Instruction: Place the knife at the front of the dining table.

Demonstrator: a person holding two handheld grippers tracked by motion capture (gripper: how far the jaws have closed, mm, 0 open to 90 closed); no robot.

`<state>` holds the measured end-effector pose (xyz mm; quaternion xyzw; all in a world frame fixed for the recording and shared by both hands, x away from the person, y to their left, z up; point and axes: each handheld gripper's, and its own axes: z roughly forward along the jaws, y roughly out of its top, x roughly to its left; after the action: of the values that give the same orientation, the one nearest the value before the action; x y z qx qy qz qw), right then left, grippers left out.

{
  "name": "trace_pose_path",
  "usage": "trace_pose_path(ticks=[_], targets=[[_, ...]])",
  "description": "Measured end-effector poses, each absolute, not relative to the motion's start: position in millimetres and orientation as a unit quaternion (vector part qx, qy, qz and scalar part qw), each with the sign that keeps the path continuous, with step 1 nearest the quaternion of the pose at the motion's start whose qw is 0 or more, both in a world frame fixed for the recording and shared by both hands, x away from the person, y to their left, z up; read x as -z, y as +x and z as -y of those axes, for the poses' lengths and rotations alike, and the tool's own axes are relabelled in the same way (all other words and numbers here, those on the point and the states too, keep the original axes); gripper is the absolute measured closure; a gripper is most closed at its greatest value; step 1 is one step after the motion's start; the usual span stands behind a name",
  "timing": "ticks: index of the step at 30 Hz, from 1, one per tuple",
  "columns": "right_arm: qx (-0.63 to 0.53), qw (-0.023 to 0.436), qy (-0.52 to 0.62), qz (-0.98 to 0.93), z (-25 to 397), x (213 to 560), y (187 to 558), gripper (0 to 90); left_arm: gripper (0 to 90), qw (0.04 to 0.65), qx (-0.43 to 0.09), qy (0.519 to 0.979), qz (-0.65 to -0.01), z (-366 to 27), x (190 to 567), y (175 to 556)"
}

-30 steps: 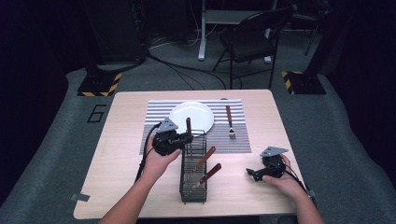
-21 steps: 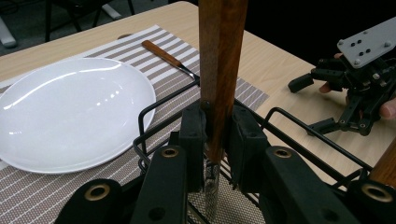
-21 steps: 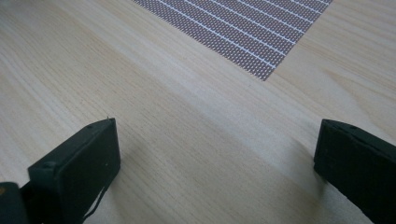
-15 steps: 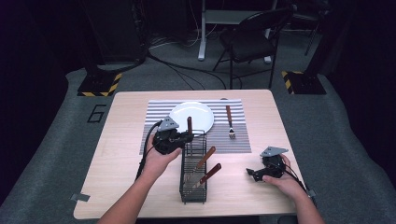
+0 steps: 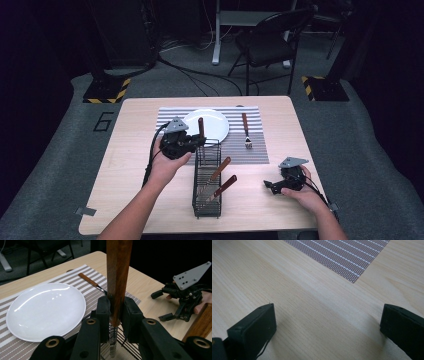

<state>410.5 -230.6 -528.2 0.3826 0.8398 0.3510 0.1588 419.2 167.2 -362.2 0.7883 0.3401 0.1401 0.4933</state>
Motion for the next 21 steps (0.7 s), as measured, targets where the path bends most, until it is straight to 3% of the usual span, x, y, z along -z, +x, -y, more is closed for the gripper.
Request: trace_pose_path(ticks=[21], targets=[[-0.351,0.159,0.382,-0.840,230.6,528.2,410.5,0.0,77.3,0.506,-0.154,0.779,-0.337,-181.0,320.2,416.8]])
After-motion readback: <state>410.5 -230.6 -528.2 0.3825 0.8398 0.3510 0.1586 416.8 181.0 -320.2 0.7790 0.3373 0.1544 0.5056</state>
